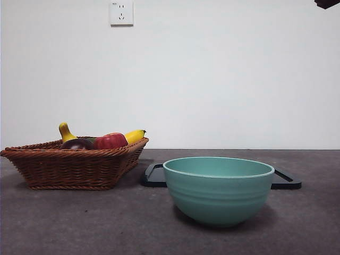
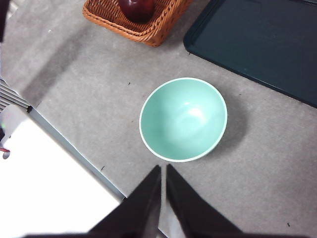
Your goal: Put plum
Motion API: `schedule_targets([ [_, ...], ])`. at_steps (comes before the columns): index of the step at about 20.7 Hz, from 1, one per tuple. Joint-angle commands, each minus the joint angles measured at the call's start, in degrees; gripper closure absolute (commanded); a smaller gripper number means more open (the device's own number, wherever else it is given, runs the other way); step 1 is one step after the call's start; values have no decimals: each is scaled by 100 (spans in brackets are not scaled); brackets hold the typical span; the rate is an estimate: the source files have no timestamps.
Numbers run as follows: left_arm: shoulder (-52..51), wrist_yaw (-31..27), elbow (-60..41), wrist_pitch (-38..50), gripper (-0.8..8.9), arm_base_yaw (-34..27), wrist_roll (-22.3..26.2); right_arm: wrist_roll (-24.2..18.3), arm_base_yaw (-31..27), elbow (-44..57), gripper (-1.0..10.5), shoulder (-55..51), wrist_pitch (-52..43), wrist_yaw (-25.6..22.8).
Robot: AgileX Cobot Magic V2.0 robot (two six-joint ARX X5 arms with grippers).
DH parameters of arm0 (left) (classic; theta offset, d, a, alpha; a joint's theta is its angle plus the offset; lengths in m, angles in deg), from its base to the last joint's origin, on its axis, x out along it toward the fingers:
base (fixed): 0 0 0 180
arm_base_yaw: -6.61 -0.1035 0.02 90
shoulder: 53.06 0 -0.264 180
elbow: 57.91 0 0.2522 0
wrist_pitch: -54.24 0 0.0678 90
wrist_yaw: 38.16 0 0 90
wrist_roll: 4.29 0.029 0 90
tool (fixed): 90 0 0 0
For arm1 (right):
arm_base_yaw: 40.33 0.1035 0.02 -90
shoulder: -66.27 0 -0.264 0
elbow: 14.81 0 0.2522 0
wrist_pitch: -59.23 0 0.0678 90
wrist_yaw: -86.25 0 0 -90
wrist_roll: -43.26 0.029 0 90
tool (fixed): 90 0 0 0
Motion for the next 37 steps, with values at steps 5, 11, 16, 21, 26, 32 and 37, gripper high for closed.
schedule_targets([
  [5, -22, -15, -127, -588, 807, -9, -79, -44, 50, -85, 941, 17, -57, 2],
  [11, -22, -13, -127, -678, 806, -9, -160, -44, 50, -85, 941, 17, -57, 2],
  [16, -22, -13, -127, -678, 807, -9, -160, -44, 50, -85, 941, 17, -57, 2],
  [21, -22, -13, -127, -678, 807, -9, -160, -44, 50, -85, 941, 17, -57, 2],
  [26, -22, -13, -127, -678, 807, -9, -160, -131, 50, -85, 941, 17, -59, -2],
  [32, -22, -13, -127, -678, 806, -9, -160, -1113, -946, 280, 941, -651, -1397, -647],
  [37, -22, -13, -127, -678, 807, -9, -160, -1209, -2629, 1770, 941, -1838, -2990, -1115],
])
